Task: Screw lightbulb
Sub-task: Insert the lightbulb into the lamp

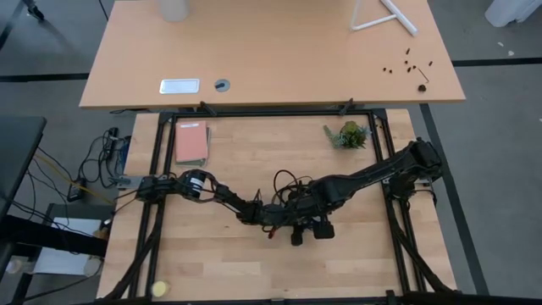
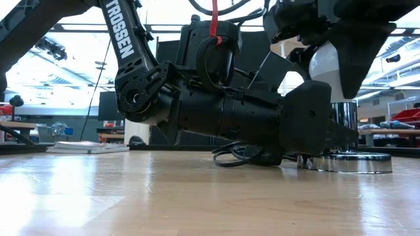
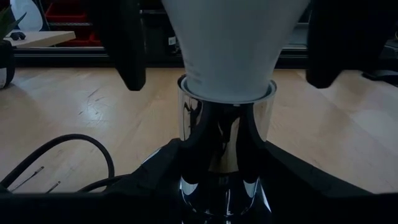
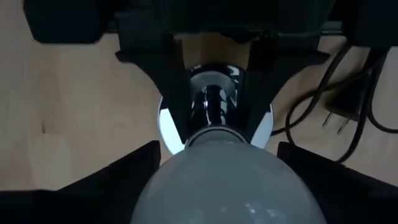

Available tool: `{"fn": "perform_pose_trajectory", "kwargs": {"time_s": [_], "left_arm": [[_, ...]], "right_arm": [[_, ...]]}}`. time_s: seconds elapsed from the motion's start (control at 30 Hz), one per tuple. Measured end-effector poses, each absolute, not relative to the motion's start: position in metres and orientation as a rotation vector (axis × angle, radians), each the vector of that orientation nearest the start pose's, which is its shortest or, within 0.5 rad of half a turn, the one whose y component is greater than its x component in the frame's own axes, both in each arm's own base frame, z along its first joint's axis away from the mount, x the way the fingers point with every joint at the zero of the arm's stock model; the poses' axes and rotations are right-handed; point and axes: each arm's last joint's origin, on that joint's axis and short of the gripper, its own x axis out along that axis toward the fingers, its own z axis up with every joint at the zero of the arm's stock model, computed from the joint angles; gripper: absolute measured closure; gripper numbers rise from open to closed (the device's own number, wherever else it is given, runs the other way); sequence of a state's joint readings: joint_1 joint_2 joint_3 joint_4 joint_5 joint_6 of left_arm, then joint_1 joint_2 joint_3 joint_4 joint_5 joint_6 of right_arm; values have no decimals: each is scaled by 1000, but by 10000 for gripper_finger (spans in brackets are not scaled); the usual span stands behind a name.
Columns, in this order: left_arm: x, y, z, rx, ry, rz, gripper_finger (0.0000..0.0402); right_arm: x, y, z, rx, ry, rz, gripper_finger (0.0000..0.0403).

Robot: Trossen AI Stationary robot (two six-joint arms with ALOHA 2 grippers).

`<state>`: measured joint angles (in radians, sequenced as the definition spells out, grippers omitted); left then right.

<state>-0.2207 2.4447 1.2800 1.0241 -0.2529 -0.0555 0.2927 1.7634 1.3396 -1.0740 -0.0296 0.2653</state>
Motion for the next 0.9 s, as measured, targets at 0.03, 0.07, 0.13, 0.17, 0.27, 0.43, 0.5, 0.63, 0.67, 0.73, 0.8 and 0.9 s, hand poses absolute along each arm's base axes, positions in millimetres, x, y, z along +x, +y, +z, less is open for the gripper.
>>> {"fn": "perform_pose_trajectory", "kwargs": {"time_s": [0.03, 0.07, 0.13, 0.17, 0.27, 0.43, 0.5, 0.63, 0.67, 0.73, 0.8, 0.9], "left_arm": [[459, -96, 58, -23, 135, 36, 204], [459, -96, 58, -23, 136, 36, 204], [459, -96, 58, -22, 136, 36, 204], [459, -96, 58, -23, 136, 36, 204], [459, -96, 58, -23, 136, 36, 204], [460, -96, 58, -23, 135, 36, 204], [460, -96, 58, -23, 135, 36, 204], [459, -96, 58, -26, 135, 36, 204], [460, -96, 58, -27, 135, 36, 204], [459, -96, 58, -29, 135, 36, 204], [459, -96, 58, -29, 135, 39, 204], [459, -96, 58, -39, 135, 44, 204]], "right_arm": [[311, 95, 220, 12, 1507, 62, 74], [311, 95, 220, 9, 1509, 62, 77], [311, 96, 220, 6, 1508, 65, 83], [311, 96, 220, 5, 1508, 65, 87], [311, 96, 220, 5, 1510, 64, 98], [310, 95, 220, 41, 1519, 29, 124], [310, 94, 220, 83, 1527, -16, 136], [310, 90, 220, 213, 1537, -130, 149], [310, 89, 220, 242, 1536, -160, 149], [310, 89, 220, 298, 1532, -216, 145], [310, 89, 220, 357, 1528, -275, 136], [309, 88, 220, 471, 1518, -392, 128]]}}
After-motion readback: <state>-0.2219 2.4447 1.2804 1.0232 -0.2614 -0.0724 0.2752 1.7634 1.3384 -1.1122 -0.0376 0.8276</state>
